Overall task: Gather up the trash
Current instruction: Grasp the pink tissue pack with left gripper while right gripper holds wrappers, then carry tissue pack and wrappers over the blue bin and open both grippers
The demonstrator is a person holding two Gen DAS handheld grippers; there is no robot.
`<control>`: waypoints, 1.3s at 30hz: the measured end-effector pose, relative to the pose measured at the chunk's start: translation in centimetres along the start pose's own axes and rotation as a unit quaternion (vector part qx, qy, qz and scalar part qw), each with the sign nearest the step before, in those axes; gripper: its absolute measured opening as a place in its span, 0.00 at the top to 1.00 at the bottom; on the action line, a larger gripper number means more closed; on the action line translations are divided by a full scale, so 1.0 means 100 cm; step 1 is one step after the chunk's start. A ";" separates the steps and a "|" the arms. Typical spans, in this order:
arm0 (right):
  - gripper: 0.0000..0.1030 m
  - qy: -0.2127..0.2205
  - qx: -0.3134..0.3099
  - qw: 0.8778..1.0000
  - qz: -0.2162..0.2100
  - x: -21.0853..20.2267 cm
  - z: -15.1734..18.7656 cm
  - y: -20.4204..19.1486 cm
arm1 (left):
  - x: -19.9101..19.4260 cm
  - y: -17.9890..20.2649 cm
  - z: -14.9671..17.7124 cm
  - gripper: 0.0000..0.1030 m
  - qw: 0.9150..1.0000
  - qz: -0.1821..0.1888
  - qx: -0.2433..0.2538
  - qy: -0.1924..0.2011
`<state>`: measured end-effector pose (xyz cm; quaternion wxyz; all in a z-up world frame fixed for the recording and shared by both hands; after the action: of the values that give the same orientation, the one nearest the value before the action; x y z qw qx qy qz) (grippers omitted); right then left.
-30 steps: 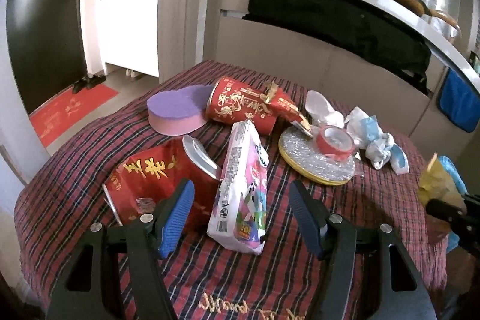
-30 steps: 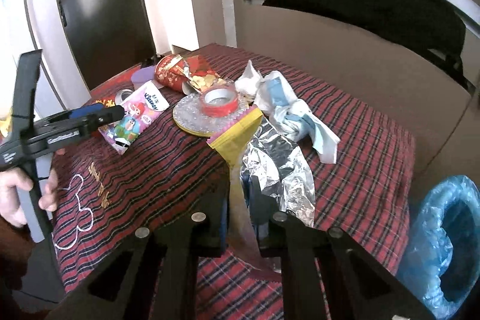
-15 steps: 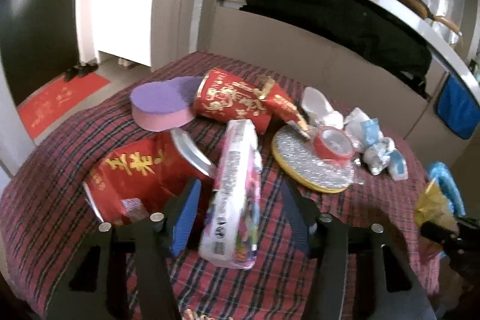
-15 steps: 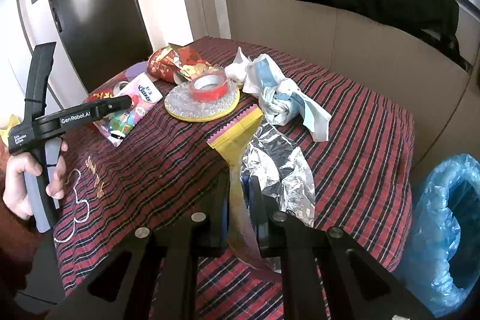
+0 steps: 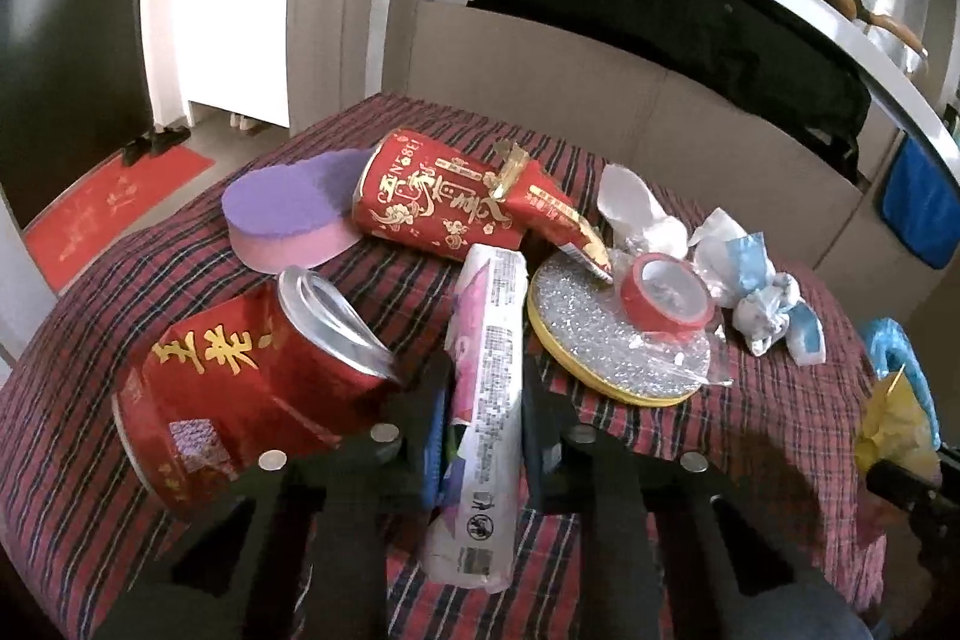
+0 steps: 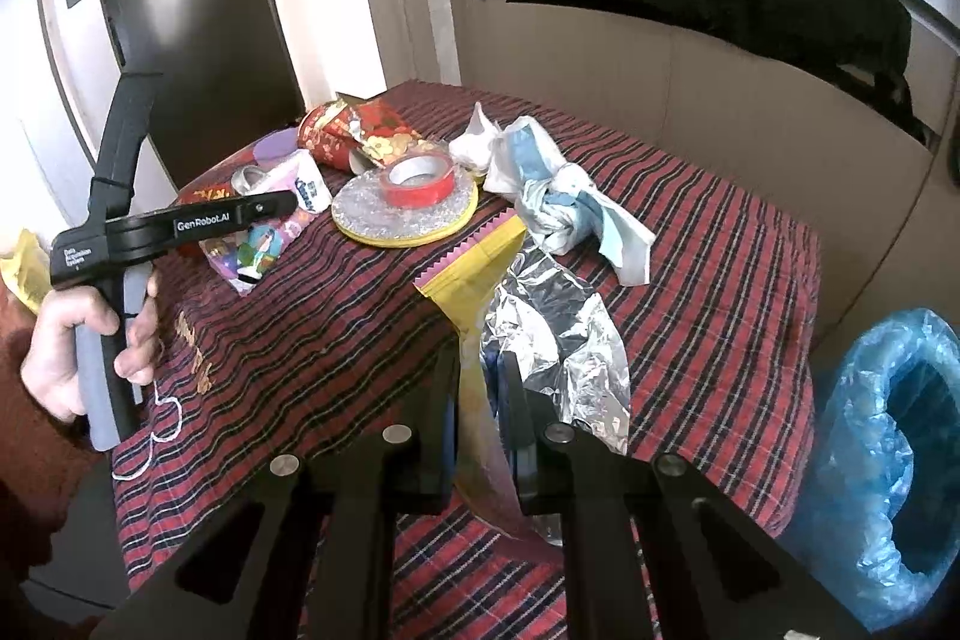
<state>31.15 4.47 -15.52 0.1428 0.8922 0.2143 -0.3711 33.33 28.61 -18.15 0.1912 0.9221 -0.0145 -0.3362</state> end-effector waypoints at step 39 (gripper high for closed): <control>0.90 0.168 0.118 0.973 0.110 -0.162 -0.008 0.165 | -0.092 0.344 0.016 0.82 0.957 0.187 0.209 0.070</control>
<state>29.43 -13.95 -1.63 0.0386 0.9703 0.0904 -0.2209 28.76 -2.43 -1.18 0.0542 0.9436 -0.2429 -0.2184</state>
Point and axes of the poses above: each gripper's, at about its wrist camera, not at the fingertips, and x roughly the way its jaws point, y to its right, z to its underside, the point moved 10 cm from there along x, roughly the way its jaws point, and after that the axes turned 15 degrees about z, right-handed, at the moved point
